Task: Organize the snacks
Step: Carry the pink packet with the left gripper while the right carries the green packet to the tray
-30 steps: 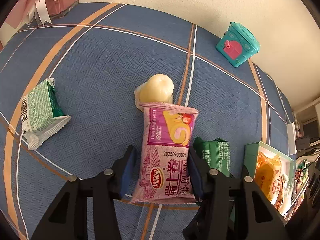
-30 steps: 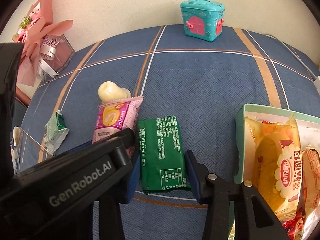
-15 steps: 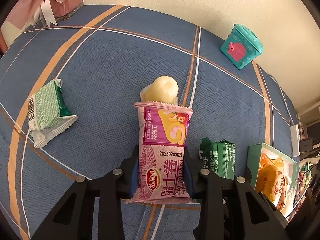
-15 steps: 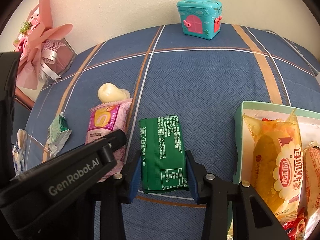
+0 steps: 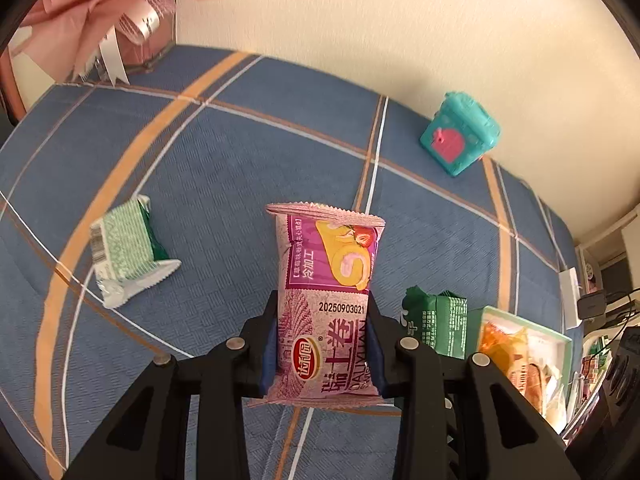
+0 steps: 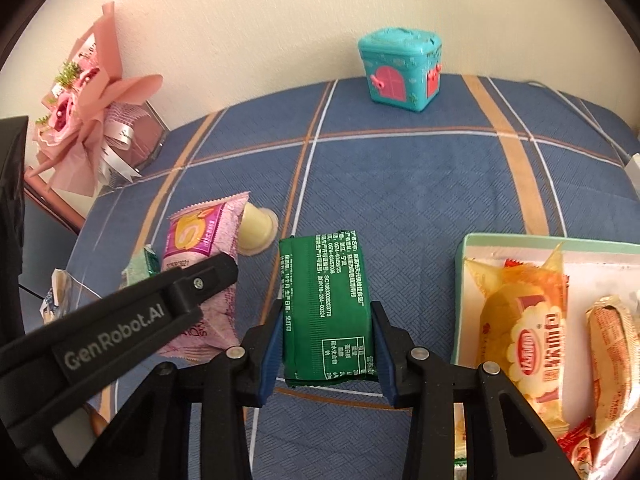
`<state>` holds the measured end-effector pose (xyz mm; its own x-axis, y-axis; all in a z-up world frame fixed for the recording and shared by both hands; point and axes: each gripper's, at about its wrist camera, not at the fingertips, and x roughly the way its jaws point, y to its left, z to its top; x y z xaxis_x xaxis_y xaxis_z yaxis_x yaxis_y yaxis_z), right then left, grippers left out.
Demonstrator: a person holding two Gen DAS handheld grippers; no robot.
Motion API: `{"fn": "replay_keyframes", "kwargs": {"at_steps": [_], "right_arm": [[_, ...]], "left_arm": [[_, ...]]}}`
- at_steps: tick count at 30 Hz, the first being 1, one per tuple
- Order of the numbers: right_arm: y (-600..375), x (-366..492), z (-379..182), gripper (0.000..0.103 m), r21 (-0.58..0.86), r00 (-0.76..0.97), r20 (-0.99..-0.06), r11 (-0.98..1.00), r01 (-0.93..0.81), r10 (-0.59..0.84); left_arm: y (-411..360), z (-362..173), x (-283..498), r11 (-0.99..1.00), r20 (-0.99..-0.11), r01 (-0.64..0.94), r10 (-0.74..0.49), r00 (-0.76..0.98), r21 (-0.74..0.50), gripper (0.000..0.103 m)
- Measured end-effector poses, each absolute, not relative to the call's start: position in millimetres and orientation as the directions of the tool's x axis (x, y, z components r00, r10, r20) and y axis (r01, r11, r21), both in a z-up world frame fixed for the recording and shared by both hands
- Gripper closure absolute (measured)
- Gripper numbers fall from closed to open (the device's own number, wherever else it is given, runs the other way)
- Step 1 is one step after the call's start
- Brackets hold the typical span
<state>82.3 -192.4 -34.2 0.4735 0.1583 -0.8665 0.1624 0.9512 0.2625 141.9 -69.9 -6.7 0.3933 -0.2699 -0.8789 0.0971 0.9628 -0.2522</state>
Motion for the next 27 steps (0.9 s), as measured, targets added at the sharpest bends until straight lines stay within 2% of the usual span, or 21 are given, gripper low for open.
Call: {"fn": "replay_keyframes", "kwargs": {"at_steps": [10, 27], "right_arm": [[-205, 72, 3, 0.060, 0.262, 0.524, -0.841, 0.949, 0.175, 0.135], [-251, 45, 30, 0.060, 0.229, 0.526, -0.849, 0.934, 0.275, 0.053]], "left_arm": [[-78, 27, 132, 0.960, -0.847, 0.126, -0.280, 0.452, -0.250, 0.065], [-114, 53, 97, 0.948, -0.825, 0.215, -0.313, 0.471, -0.237, 0.065]]}}
